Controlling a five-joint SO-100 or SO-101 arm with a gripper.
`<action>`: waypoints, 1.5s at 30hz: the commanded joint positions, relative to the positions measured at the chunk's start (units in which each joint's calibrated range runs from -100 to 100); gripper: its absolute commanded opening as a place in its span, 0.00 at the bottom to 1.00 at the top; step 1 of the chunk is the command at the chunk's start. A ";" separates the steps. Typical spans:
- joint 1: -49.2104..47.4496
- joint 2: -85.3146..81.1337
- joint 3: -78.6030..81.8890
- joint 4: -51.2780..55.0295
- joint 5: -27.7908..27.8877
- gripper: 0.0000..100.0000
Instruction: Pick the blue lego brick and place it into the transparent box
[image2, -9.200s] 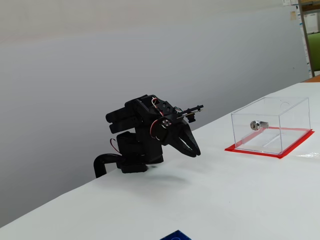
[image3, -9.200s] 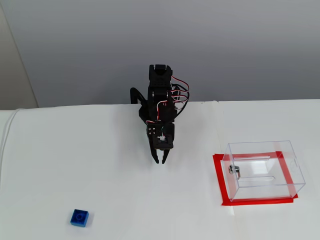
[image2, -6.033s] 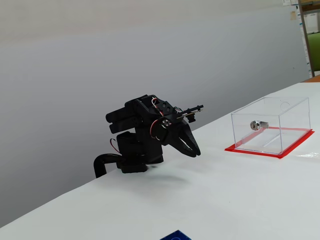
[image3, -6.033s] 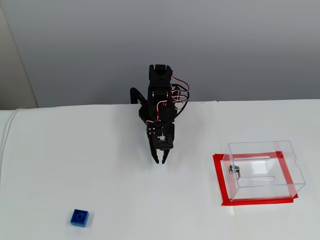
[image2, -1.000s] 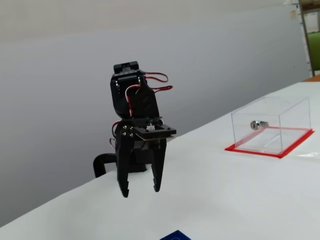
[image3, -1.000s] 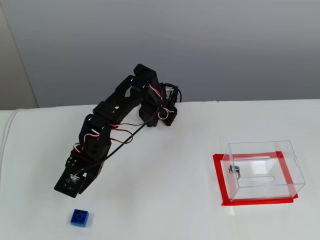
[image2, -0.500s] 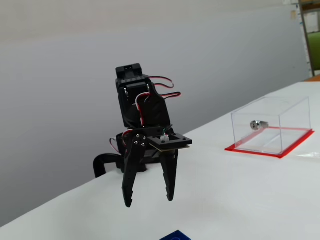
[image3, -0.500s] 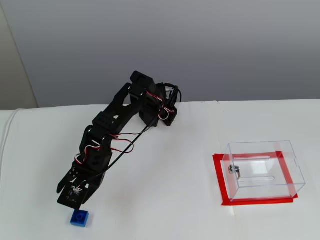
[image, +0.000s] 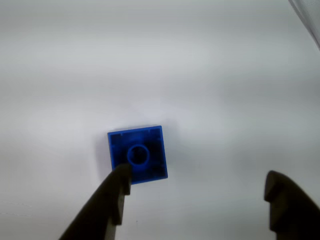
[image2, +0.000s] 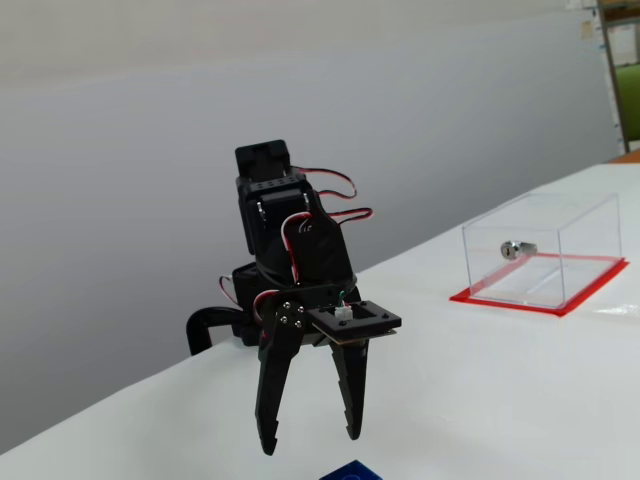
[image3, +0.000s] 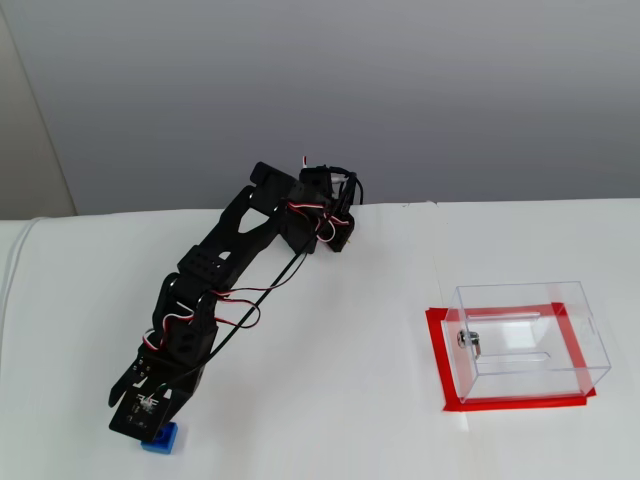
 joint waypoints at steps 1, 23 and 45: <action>-0.64 0.88 -6.62 -2.27 -0.80 0.29; -5.45 3.09 -6.44 -1.49 -0.28 0.36; -4.04 7.33 -7.17 -1.49 -0.28 0.36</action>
